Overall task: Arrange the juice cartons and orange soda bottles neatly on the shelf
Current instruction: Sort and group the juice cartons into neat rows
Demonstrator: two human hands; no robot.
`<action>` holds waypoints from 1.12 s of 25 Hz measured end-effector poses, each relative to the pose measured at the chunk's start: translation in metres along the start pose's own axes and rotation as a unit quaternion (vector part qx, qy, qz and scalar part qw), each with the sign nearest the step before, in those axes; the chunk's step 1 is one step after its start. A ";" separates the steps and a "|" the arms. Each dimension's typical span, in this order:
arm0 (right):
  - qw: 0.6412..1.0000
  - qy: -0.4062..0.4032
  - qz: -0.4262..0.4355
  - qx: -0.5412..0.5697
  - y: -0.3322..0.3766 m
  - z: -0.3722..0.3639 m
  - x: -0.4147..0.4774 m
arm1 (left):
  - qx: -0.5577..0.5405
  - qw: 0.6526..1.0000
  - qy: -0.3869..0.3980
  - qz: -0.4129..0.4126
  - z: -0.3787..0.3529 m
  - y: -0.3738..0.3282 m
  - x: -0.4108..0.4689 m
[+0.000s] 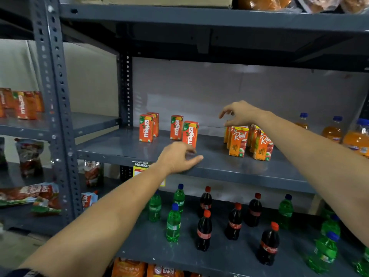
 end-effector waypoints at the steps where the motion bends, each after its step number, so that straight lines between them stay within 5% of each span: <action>1: 1.000 0.004 0.007 0.002 0.011 0.001 0.006 | -0.015 1.000 -0.023 0.009 0.016 0.014 0.007; 8: 0.990 0.130 -0.006 0.051 0.075 -0.036 0.062 | 0.110 0.993 0.010 0.051 0.104 0.126 0.064; 12: 0.985 0.155 -0.030 0.075 0.083 -0.053 0.084 | 0.157 0.981 0.103 0.046 0.092 0.174 0.081; 17: 0.983 0.152 -0.053 0.091 0.088 -0.050 0.099 | 0.088 0.982 0.165 0.001 0.068 0.189 0.089; 28: 0.987 0.124 -0.048 0.091 0.123 -0.067 0.146 | -0.010 0.987 0.162 -0.024 0.072 0.200 0.095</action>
Point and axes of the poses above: each hand's wrist, its own x-axis towards the middle knuckle, its own z-axis out of the back of the hand, y = z × x, the point moved 9 cm from there along x, towards the middle knuckle, and after that the axes turned 5 degrees about x, right-handed, at the moved point
